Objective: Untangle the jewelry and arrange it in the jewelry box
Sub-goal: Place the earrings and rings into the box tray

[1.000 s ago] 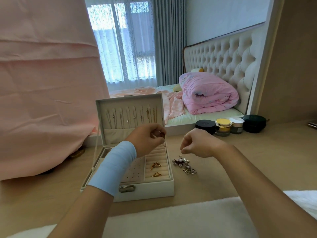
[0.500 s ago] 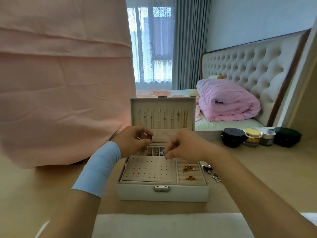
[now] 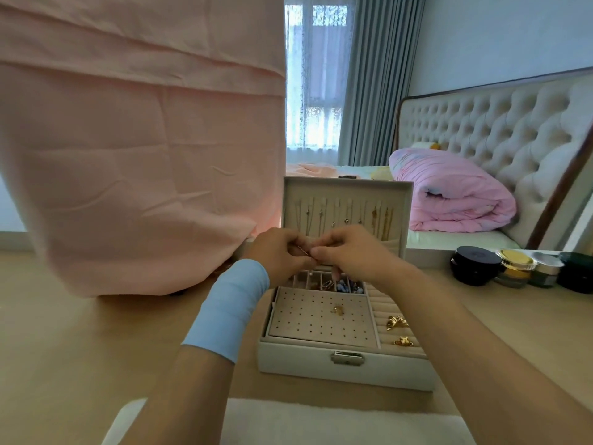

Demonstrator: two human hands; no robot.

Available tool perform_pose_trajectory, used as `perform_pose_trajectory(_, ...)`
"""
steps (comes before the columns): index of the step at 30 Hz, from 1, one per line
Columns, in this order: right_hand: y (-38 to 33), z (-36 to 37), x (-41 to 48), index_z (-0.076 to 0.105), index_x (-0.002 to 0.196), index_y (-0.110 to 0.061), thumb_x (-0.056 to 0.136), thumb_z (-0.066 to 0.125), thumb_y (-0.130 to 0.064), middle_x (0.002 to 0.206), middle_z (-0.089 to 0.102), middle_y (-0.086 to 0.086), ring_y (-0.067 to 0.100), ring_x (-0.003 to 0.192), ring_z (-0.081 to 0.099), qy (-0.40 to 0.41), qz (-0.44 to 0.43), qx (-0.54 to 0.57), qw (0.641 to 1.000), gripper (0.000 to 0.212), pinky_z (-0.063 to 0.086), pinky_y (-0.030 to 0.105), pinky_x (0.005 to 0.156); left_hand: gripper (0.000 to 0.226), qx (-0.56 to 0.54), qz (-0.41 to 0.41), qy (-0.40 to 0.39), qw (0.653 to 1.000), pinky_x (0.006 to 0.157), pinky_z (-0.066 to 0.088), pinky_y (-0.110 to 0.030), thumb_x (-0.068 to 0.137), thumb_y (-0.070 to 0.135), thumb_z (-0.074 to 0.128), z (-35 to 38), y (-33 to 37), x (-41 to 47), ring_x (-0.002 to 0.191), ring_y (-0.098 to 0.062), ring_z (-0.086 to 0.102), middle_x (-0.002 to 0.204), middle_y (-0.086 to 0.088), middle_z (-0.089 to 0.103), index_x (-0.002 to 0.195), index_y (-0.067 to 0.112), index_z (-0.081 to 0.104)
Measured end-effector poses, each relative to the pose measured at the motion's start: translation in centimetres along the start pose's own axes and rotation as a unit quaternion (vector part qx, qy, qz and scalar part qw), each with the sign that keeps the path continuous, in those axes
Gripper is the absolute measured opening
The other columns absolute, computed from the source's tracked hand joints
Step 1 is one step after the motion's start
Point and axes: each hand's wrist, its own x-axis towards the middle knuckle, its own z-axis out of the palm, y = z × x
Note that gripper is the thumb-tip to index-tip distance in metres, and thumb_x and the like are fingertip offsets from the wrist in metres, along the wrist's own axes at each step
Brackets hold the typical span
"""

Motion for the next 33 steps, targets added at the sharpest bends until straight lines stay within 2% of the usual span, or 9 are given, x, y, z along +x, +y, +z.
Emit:
perform_pose_trajectory(4,0.4,0.5,0.7,0.076,0.099,-0.023,0.093,0.071,-0.027,0.087,0.077,0.007,0.009,0.057,0.059,0.027,0.022,-0.018,0.999,0.009,0.052,0.023,0.060,0.022,0.015,-0.004,0.004,1.000,0.080,0.052,-0.028,0.080,0.028,0.076,0.3,0.2,-0.2,0.081,-0.005,0.063,0.085,0.011,0.070,0.101,0.028,0.070)
perform_pose_trajectory(7,0.7,0.9,1.3,0.077,0.096,-0.024,0.091,0.072,-0.030,0.086,0.076,0.011,0.009,0.058,0.058,0.051,0.041,-0.046,0.997,0.010,0.054,0.028,0.063,0.031,0.033,-0.017,-0.004,0.999,0.085,0.050,-0.027,0.080,0.028,0.075,0.6,0.0,-0.1,0.086,-0.005,0.063,0.093,0.012,0.071,0.110,0.029,0.066)
perform_pose_trajectory(13,1.6,1.7,2.0,0.077,0.082,-0.025,0.089,0.075,-0.030,0.082,0.075,-0.001,0.015,0.080,0.068,0.088,0.036,-0.124,0.988,0.009,0.059,0.036,0.076,0.028,0.035,-0.014,-0.003,0.999,0.093,0.051,-0.028,0.086,0.017,0.068,0.1,-0.2,0.0,0.095,-0.009,0.063,0.105,0.008,0.070,0.114,0.024,0.068)
perform_pose_trajectory(15,1.9,1.9,2.3,0.079,0.086,-0.025,0.088,0.076,-0.034,0.083,0.074,-0.004,0.013,0.083,0.068,0.079,0.039,-0.178,0.980,0.010,0.058,0.036,0.081,0.027,0.052,-0.008,-0.008,0.999,0.091,0.051,-0.027,0.087,0.016,0.067,0.2,-0.1,0.0,0.094,-0.009,0.062,0.105,0.008,0.070,0.112,0.024,0.068)
perform_pose_trajectory(18,2.0,2.1,2.5,0.078,0.083,-0.026,0.087,0.075,-0.042,0.078,0.072,-0.004,0.014,0.080,0.067,0.054,0.054,-0.243,0.967,0.017,0.059,0.036,0.078,0.023,0.085,-0.008,-0.023,0.996,0.090,0.051,-0.028,0.087,0.018,0.065,0.4,0.0,0.0,0.094,-0.010,0.062,0.105,0.010,0.070,0.108,0.027,0.069)
perform_pose_trajectory(23,1.8,1.9,2.5,0.071,0.071,-0.026,0.090,0.072,-0.040,0.069,0.066,-0.003,0.016,0.072,0.064,0.036,0.046,-0.280,0.958,0.024,0.055,0.033,0.071,0.024,0.167,-0.017,-0.054,0.984,0.095,0.051,-0.032,0.090,0.018,0.059,0.7,0.0,0.0,0.102,-0.015,0.063,0.114,0.007,0.068,0.105,0.033,0.071)
perform_pose_trajectory(25,1.7,1.8,2.4,0.069,0.069,-0.030,0.089,0.073,-0.039,0.073,0.067,-0.005,0.015,0.075,0.064,0.024,0.039,-0.281,0.959,0.023,0.056,0.033,0.073,0.027,0.186,-0.022,-0.070,0.980,0.095,0.052,-0.034,0.090,0.019,0.058,0.8,0.2,-0.1,0.104,-0.016,0.063,0.117,0.006,0.067,0.106,0.036,0.071)
perform_pose_trajectory(29,1.5,1.6,2.2,0.069,0.071,-0.032,0.087,0.075,-0.040,0.079,0.070,-0.007,0.015,0.080,0.066,0.003,0.020,-0.288,0.958,0.019,0.058,0.036,0.076,0.028,0.173,-0.026,-0.075,0.982,0.096,0.051,-0.036,0.089,0.018,0.059,0.8,0.4,-0.1,0.104,-0.017,0.062,0.116,0.006,0.067,0.107,0.035,0.071)
perform_pose_trajectory(33,1.1,1.3,2.0,0.073,0.083,-0.029,0.092,0.071,-0.036,0.084,0.071,-0.005,0.016,0.081,0.066,0.004,0.006,-0.283,0.959,0.011,0.060,0.042,0.078,0.024,0.127,-0.031,-0.055,0.990,0.096,0.050,-0.034,0.088,0.020,0.063,0.5,0.0,-0.1,0.102,-0.013,0.063,0.110,0.008,0.070,0.109,0.030,0.070)
